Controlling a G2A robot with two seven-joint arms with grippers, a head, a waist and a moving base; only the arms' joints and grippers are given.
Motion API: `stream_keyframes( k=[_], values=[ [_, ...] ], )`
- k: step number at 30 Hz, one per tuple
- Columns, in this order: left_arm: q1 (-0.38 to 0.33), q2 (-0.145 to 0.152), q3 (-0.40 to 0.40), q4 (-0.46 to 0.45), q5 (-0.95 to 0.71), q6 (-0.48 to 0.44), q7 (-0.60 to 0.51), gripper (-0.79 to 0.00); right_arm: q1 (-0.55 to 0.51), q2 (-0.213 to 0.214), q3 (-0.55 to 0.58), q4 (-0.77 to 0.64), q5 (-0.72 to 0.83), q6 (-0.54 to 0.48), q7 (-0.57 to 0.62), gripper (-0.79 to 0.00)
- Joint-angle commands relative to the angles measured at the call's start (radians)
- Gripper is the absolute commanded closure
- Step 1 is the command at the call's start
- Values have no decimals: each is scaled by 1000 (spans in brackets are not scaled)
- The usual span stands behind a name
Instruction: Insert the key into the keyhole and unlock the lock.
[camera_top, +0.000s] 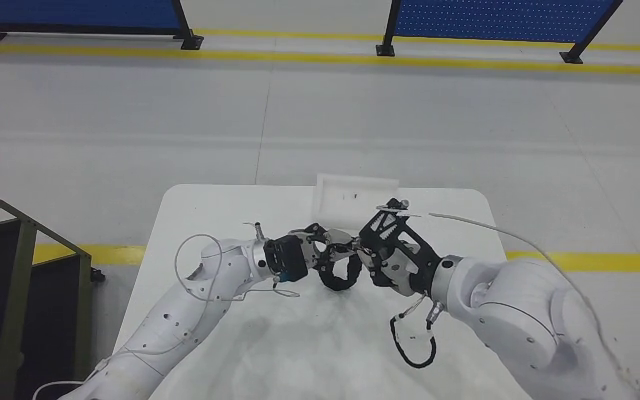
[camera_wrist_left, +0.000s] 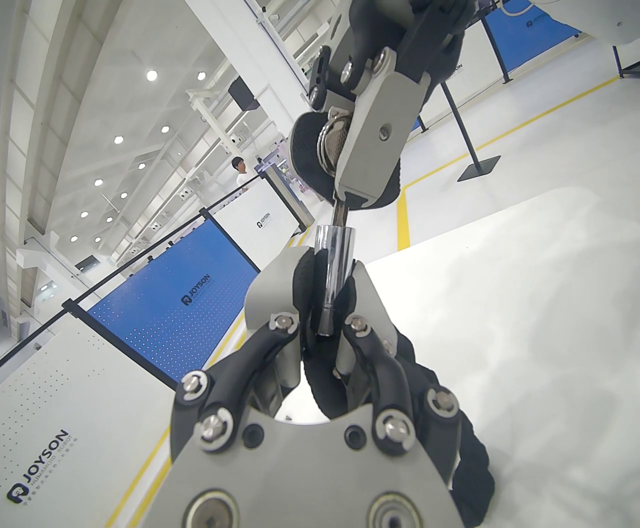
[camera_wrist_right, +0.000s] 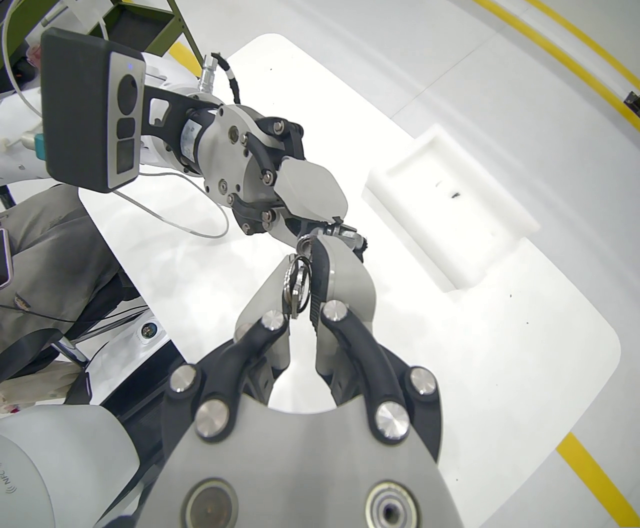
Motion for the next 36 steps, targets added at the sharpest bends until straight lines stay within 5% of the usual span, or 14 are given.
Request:
stream_keyframes(
  k=[1,5,7,15,20,27,36],
  values=[
    [2,-1,-1,-1,4,-2,1,0,0,0,-3,0,-3,5,3,0],
    [4,-3,-5,-3,11,-4,1,0,3,-1,-4,0,-1,13,8,0],
    [5,-3,-7,-2,11,-9,0,0,4,-1,-3,0,3,15,7,-785],
    [7,-8,-15,4,-25,-84,-50,0,0,0,24,0,42,-5,-17,-785],
    [1,-8,-36,11,-140,-262,-153,0,-21,5,88,28,130,-72,-21,-785],
    [-8,7,-94,-63,-271,-476,-378,0,-59,22,172,76,229,-320,13,-785],
    [-14,37,-127,-180,-449,-585,-735,0,-115,44,236,119,278,-590,37,-785]
  ],
)
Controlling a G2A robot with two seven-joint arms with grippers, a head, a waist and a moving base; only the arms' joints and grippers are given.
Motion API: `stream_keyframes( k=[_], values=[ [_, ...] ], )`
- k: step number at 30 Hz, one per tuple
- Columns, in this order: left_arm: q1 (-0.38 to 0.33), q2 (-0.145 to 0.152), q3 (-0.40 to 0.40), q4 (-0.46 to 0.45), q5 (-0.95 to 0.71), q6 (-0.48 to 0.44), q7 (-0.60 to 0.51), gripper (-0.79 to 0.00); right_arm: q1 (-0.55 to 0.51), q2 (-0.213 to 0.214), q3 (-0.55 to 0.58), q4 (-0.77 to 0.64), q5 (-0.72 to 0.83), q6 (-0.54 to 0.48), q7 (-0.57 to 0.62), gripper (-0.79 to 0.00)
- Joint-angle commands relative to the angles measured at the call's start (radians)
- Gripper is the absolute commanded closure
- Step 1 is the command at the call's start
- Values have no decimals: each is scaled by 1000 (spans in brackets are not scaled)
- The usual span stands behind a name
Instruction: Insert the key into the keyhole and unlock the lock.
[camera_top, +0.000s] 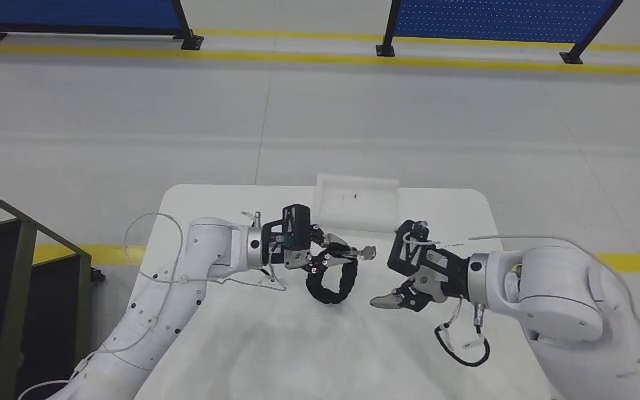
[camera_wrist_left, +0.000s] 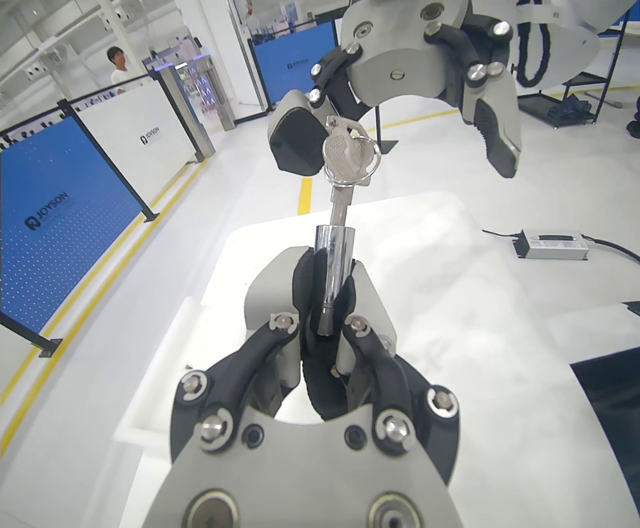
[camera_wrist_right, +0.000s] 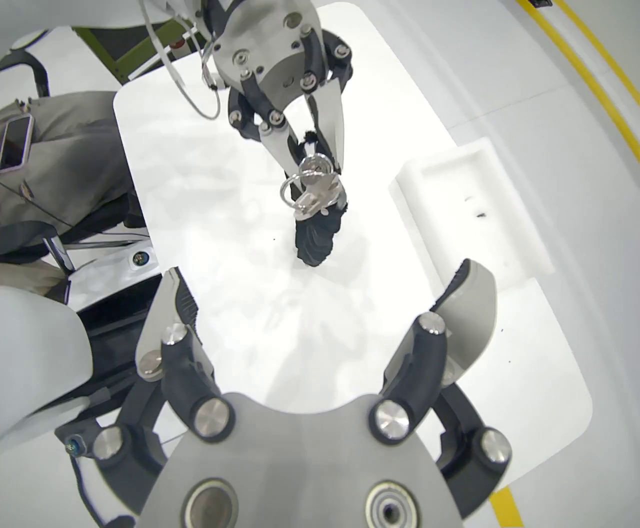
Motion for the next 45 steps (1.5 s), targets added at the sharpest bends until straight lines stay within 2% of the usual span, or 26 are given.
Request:
stream_keyframes(
  k=[1,6,9,19,23,26,34,39,40,42,44,45],
  values=[
    [-17,8,28,-13,-65,2,-112,0,-11,4,16,9,32,-61,-18,-785],
    [-85,37,99,-30,-263,2,-368,0,-48,21,65,31,47,-164,-109,-785],
    [-128,53,131,-46,-382,2,-483,0,-48,21,65,31,47,-164,-109,-785],
    [-257,90,197,-75,-670,2,-725,0,-48,21,65,31,47,-164,-109,-785],
    [-307,89,230,-56,-748,2,-792,0,-49,21,67,25,22,-160,-116,-785],
    [-347,82,256,-30,-805,2,-835,0,-51,24,56,8,-50,-213,-158,-785],
    [-422,62,331,28,-948,2,-947,0,-43,40,8,-32,-330,-353,-298,-785],
    [-451,54,360,53,-1010,2,-993,0,-40,39,-11,-54,-467,-389,-377,-785],
    [-455,53,365,56,-1020,2,-1000,0,-42,39,-13,-59,-495,-394,-394,-742],
    [-462,51,375,62,-1040,2,-1016,0,-47,39,-18,-70,-544,-400,-431,-474],
    [-465,50,384,65,-1059,2,-1026,0,-55,39,-21,-74,-585,-399,-465,-286],
    [-466,50,389,66,-1065,2,-1032,0,-59,39,-22,-74,-601,-399,-478,-240]
  ],
)
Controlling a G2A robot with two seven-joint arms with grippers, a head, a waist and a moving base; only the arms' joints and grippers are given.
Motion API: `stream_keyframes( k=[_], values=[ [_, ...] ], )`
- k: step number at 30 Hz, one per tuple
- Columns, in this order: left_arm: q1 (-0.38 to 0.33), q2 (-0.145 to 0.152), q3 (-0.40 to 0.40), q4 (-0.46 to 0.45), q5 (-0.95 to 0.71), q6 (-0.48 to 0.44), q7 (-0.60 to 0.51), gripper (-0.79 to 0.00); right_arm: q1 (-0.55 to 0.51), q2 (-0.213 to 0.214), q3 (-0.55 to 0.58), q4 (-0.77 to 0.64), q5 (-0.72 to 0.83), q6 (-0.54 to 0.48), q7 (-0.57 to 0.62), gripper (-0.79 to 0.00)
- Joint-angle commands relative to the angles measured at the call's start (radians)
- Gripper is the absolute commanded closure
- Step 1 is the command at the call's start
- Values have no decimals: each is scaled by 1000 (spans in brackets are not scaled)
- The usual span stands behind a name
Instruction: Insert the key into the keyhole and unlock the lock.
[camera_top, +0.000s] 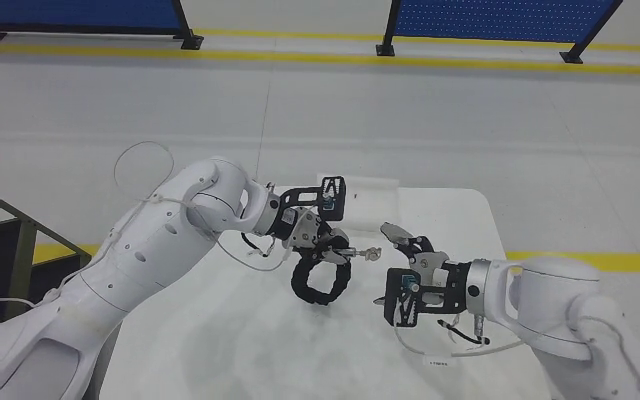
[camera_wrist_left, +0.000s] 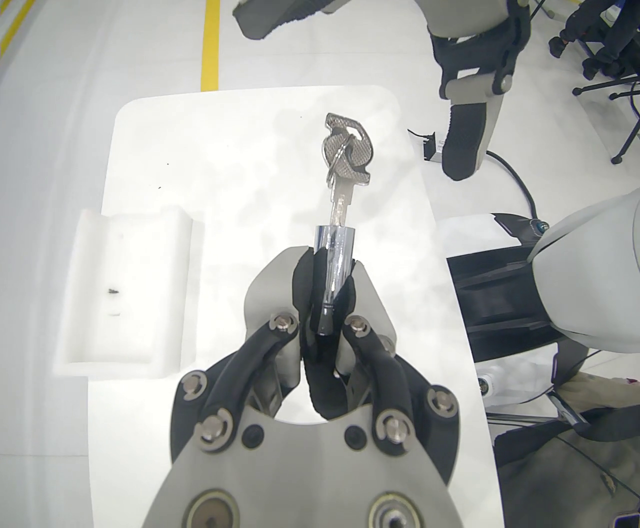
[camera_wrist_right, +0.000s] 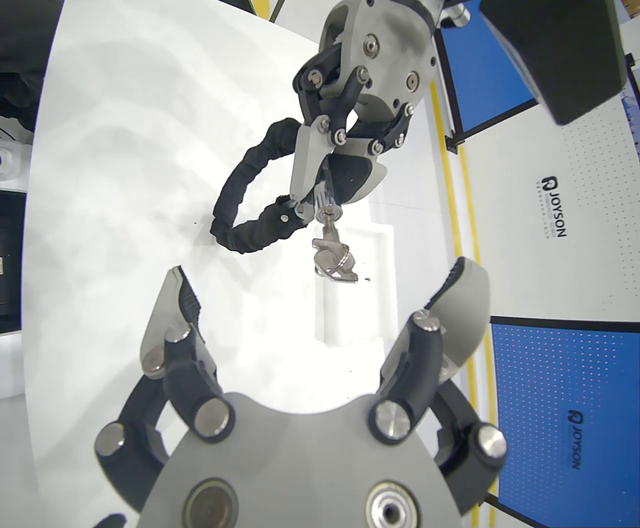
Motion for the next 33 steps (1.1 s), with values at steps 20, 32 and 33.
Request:
stream_keyframes(
  k=[20,32,33],
  values=[
    [-21,-4,59,-32,-56,0,-14,0,-46,4,-7,0,-152,45,-163,0],
    [0,9,31,-52,-11,0,33,0,-78,4,41,125,243,219,-121,0],
    [5,11,27,-55,-1,0,43,0,-76,4,45,133,276,223,-116,0]
  ],
)
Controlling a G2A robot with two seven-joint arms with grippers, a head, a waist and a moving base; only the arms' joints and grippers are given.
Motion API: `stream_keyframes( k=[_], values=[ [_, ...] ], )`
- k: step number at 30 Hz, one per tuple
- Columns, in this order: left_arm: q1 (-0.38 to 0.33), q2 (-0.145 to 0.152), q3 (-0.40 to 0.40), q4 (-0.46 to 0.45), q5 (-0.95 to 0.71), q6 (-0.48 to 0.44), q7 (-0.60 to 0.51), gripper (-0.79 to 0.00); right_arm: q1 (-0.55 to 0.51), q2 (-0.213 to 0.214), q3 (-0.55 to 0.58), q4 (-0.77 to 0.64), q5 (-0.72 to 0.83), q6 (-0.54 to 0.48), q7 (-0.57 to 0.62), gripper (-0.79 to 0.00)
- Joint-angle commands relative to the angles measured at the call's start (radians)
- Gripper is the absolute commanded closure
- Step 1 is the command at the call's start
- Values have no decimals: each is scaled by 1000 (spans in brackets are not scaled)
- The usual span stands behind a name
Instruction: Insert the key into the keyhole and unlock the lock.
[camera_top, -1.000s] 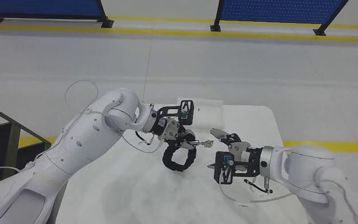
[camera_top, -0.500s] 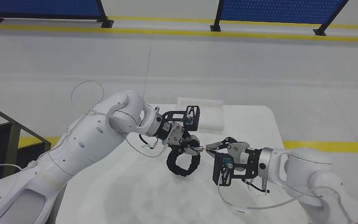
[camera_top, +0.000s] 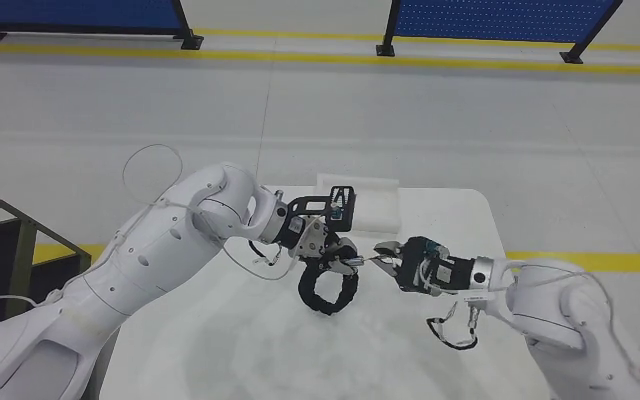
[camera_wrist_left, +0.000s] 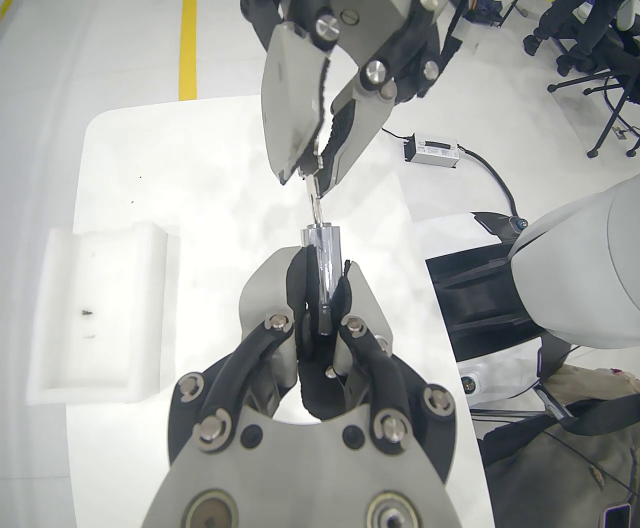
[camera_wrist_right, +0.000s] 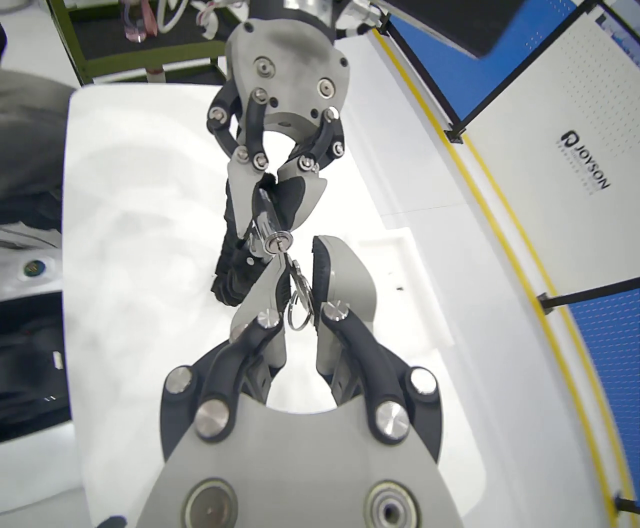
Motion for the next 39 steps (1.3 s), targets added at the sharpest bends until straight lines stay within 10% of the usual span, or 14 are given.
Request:
stream_keyframes(
  k=[1,8,9,11,25,36,39],
  values=[
    [10,5,-8,-5,24,0,21,0,3,1,7,17,81,9,8,0],
    [43,24,-31,-22,107,0,95,0,11,5,12,58,228,36,56,0],
    [46,26,-32,-22,115,0,103,0,14,6,10,63,240,36,64,-132],
    [50,30,-31,-20,128,0,117,0,21,8,10,67,256,35,79,-785],
    [179,68,-33,124,338,0,359,0,52,20,0,105,280,-22,154,-785],
    [211,26,33,319,434,0,484,-18,125,22,-75,199,300,-71,164,-785],
    [200,4,59,372,439,0,479,-785,158,20,-106,241,308,-86,160,-785]
  ],
)
